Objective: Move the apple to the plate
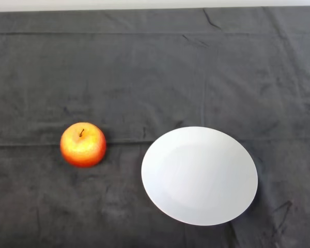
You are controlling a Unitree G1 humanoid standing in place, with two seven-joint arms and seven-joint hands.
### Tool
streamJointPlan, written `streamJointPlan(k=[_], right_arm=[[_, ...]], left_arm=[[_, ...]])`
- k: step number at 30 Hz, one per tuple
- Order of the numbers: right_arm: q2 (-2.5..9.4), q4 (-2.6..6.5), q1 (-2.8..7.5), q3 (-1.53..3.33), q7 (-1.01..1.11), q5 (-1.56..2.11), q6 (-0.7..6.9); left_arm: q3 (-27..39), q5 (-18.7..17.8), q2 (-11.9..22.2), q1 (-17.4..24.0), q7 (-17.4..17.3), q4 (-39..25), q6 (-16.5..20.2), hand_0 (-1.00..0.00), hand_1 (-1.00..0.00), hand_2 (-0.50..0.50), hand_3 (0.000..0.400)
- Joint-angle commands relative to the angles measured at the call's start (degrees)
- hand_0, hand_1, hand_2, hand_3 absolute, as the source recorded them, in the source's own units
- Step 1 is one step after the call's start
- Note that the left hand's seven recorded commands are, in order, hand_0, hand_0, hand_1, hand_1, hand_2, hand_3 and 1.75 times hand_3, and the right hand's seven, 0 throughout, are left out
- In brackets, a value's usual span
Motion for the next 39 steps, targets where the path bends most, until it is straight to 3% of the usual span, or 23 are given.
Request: streamJointPlan(k=[1, 21, 39], right_arm=[[-1.21, -0.27, -0.37, -0.35, 0.33, -0.01, 0.87], [-1.21, -0.28, -0.37, -0.35, 0.33, -0.02, 0.87], [-1.20, -0.30, -0.37, -0.35, 0.31, -0.02, 0.85]], left_arm=[[-1.1, 2.3, -0.4, -3.2, 0.6, 2.0, -1.7, 0.00, 0.00, 0.00, 0.000], [-12.1, 18.3, -4.1, -3.1, 2.4, 2.5, -9.2, 0.00, 0.00, 0.00, 0.000], [-19.7, 29.8, -7.7, -3.5, 5.9, 2.3, -11.8, 0.00, 0.00, 0.00, 0.000]])
